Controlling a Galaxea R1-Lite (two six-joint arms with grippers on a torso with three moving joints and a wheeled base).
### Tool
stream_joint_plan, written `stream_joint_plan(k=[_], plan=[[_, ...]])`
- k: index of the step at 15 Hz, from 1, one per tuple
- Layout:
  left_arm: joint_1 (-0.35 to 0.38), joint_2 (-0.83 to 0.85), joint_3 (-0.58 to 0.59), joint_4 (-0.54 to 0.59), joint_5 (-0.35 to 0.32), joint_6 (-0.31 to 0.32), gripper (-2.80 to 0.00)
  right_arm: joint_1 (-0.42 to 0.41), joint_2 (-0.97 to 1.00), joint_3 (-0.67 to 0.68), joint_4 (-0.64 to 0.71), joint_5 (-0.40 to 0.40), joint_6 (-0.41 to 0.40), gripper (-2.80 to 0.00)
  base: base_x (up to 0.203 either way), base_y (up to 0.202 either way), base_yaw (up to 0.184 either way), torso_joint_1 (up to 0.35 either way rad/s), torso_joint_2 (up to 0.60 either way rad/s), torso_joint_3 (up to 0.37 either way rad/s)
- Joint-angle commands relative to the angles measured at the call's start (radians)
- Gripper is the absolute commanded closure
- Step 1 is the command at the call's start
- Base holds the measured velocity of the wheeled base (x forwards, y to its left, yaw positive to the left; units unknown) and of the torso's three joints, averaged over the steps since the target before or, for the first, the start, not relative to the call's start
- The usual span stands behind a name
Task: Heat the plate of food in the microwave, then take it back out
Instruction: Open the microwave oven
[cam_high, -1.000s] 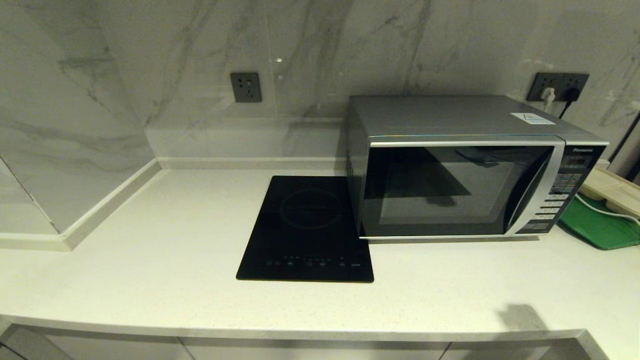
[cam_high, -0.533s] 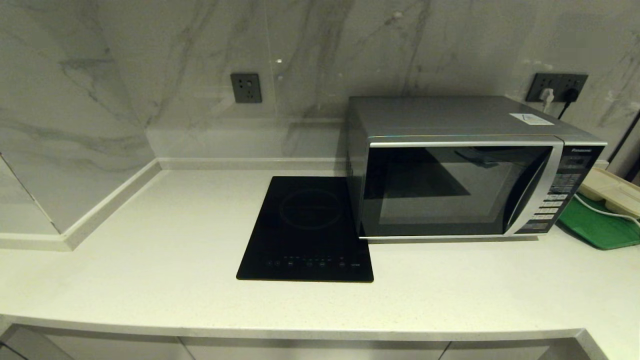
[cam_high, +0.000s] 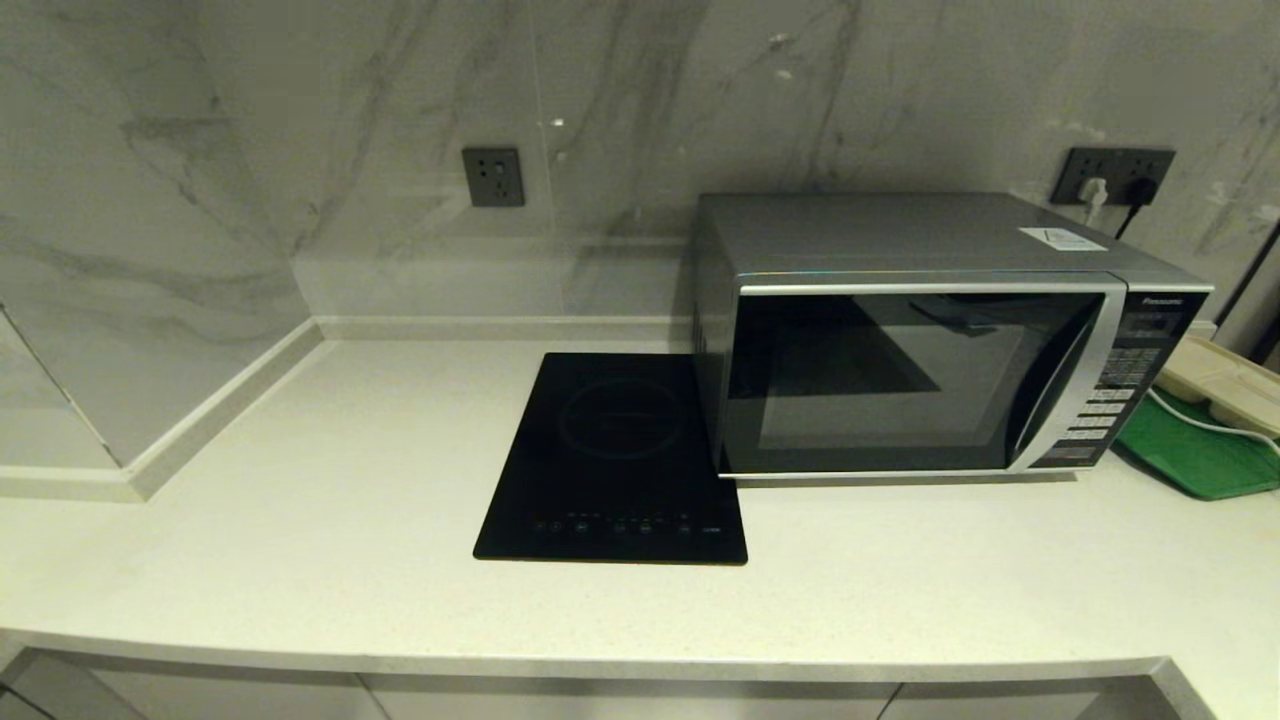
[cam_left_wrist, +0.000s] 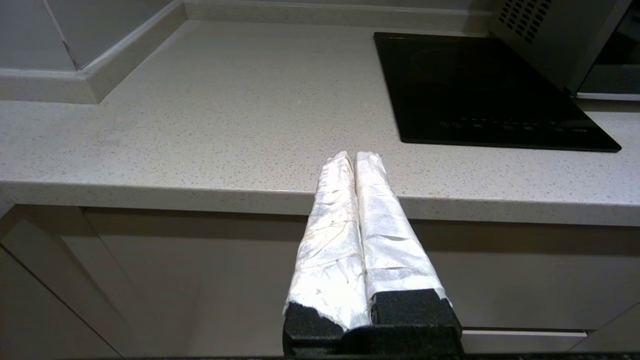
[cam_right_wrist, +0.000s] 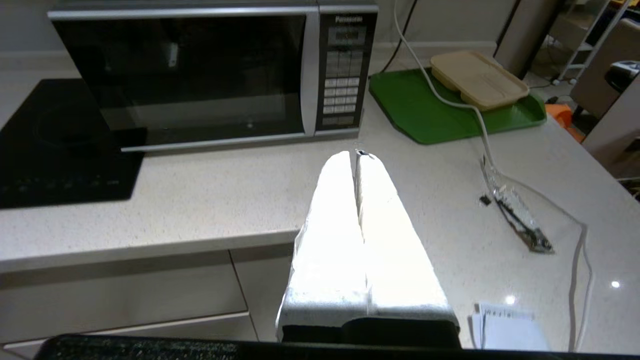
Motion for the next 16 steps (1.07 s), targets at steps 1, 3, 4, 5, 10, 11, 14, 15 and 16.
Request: stream_joint_plan(k=[1,3,4,5,10,11,14,15,16], plan=[[0.0,0.0,0.0,0.0,0.0,-0.001,0.0,-0.017,-0.154,0.118,0.007,0.027,-0.002,0.0,0.0,0.0,0.0,0.0,0.0,0.0],[0.0,0.0,0.0,-0.001,0.0,-0.001,0.0,-0.013,-0.212,0.214,0.006,0.039,-0.005,0.0,0.0,0.0,0.0,0.0,0.0,0.0],[0.0,0.0,0.0,-0.001,0.0,-0.001,0.0,-0.01,-0.247,0.264,0.003,0.042,-0.003,0.0,0.0,0.0,0.0,0.0,0.0,0.0],[0.0,0.0,0.0,-0.001,0.0,-0.001,0.0,-0.008,-0.276,0.325,-0.012,0.052,-0.005,0.0,0.0,0.0,0.0,0.0,0.0,0.0],[0.0,0.0,0.0,-0.001,0.0,-0.001,0.0,-0.006,-0.381,0.861,-0.46,0.095,-0.027,0.0,0.0,0.0,0.0,0.0,0.0,0.0],[0.0,0.0,0.0,-0.001,0.0,-0.001,0.0,-0.006,-0.389,0.963,-0.591,0.097,-0.031,0.0,0.0,0.0,0.0,0.0,0.0,0.0],[0.0,0.0,0.0,0.0,0.0,-0.001,0.0,-0.005,-0.402,1.2,-0.903,0.112,-0.024,0.0,0.0,0.0,0.0,0.0,0.0,0.0],[0.0,0.0,0.0,-0.001,0.0,-0.001,0.0,-0.005,-0.404,1.231,-0.949,0.14,-0.005,0.0,0.0,0.0,0.0,0.0,0.0,0.0],[0.0,0.0,0.0,0.0,0.0,-0.001,0.0,-0.005,-0.405,1.241,-0.933,0.163,0.0,0.0,0.0,0.0,0.0,0.0,0.0,0.0]])
